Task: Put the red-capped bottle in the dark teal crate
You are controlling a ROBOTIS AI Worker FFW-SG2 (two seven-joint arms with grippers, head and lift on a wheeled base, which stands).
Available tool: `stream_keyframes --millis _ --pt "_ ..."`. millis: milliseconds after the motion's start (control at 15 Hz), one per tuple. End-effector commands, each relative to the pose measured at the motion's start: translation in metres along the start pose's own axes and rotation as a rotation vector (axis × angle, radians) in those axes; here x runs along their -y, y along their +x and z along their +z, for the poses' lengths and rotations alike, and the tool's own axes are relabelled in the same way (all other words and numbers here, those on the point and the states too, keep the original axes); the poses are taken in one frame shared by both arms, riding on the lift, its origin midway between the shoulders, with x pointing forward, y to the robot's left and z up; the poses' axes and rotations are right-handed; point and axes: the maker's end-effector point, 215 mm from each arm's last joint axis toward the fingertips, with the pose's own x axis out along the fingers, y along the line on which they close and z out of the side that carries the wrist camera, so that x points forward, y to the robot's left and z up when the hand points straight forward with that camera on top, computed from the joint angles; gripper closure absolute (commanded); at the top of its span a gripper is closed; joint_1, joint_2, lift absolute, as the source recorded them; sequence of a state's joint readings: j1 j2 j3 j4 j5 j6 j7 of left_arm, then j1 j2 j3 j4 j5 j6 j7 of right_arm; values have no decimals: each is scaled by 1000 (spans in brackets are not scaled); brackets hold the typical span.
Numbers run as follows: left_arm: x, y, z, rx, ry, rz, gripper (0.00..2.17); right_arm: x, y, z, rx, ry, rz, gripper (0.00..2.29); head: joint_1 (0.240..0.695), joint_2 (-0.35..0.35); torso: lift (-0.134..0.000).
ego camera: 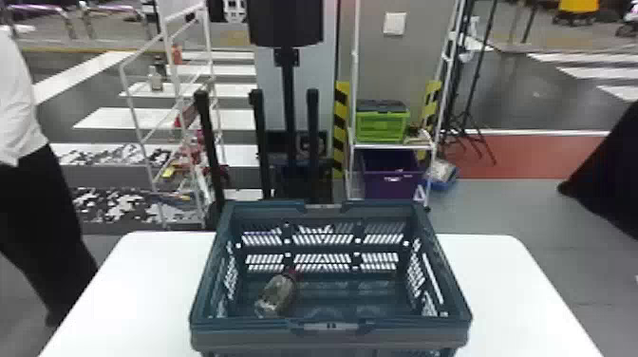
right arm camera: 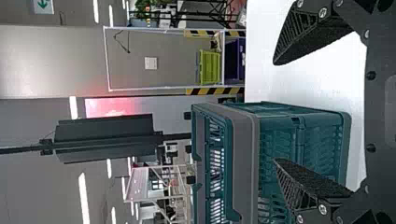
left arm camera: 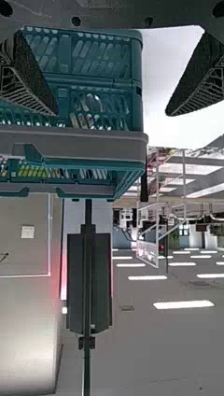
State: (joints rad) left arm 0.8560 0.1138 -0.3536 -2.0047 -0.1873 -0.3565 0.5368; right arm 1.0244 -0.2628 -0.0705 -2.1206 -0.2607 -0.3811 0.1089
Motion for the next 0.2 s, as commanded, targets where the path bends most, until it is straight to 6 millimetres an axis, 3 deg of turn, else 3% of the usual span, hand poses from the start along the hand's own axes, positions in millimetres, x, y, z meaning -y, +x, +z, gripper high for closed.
stream_keyframes --millis 0,133 --pt "0 1 3 5 -3 0 26 -1 0 4 8 -1 2 151 499 0 0" --pt "-1 1 5 8 -3 2 26 -1 0 4 6 0 3 151 499 0 0"
